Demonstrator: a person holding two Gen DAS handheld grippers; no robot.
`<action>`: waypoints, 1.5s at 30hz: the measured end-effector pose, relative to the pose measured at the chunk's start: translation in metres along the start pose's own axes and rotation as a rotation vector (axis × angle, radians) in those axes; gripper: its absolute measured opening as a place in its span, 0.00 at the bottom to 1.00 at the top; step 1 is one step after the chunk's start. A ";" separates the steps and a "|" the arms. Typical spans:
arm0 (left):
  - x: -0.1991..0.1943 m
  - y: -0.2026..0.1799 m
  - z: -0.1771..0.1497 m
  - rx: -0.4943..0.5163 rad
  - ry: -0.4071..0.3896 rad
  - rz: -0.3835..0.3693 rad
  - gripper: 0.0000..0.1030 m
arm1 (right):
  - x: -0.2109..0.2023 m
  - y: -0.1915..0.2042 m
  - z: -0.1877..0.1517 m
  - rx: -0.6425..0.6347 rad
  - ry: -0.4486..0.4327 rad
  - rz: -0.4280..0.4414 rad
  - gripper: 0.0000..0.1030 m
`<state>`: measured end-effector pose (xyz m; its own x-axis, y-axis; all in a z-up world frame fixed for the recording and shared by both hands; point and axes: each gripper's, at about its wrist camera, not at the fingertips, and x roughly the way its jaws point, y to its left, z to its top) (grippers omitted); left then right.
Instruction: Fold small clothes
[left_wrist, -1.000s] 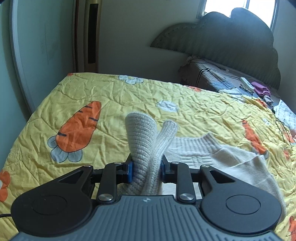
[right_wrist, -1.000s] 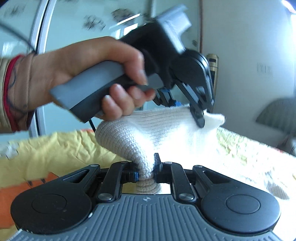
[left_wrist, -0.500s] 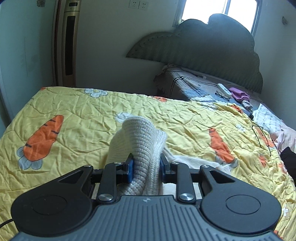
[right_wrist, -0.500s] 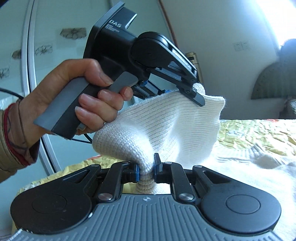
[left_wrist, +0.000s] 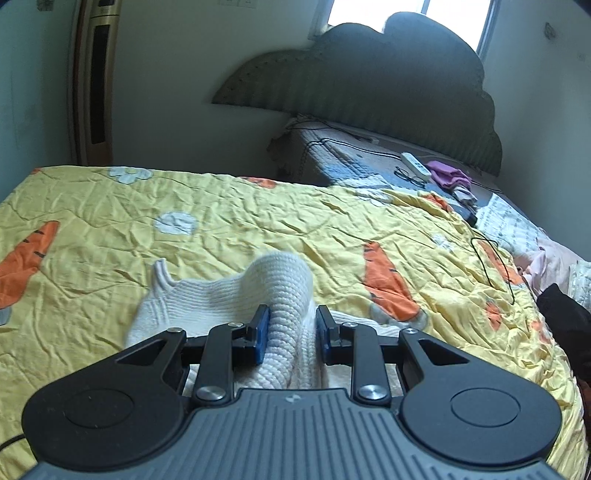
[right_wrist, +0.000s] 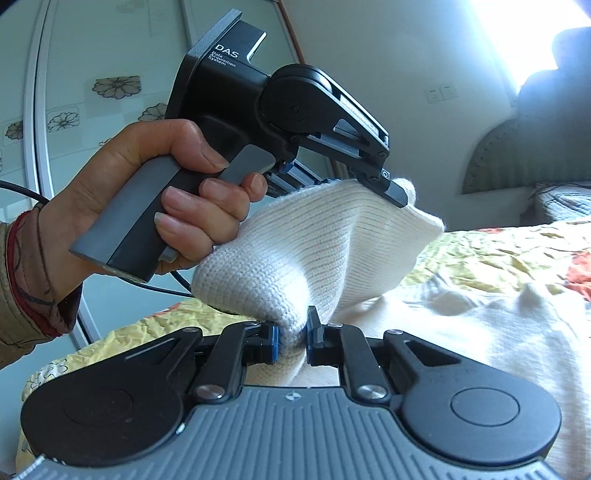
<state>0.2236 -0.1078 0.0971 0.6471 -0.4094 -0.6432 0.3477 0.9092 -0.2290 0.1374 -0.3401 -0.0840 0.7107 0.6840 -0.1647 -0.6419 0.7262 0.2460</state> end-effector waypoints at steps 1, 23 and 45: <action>0.002 -0.007 -0.001 0.006 0.001 -0.009 0.21 | -0.003 -0.003 -0.001 0.002 0.000 -0.005 0.16; -0.014 0.004 -0.077 0.101 0.023 -0.017 0.43 | -0.020 -0.115 -0.035 0.589 0.142 0.229 0.82; -0.029 -0.016 -0.153 0.381 0.001 -0.023 0.70 | 0.063 -0.132 0.019 0.543 0.278 0.041 0.33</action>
<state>0.0953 -0.0983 0.0075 0.6353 -0.4292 -0.6420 0.5896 0.8065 0.0443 0.2727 -0.3938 -0.1084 0.5396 0.7561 -0.3704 -0.3766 0.6103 0.6970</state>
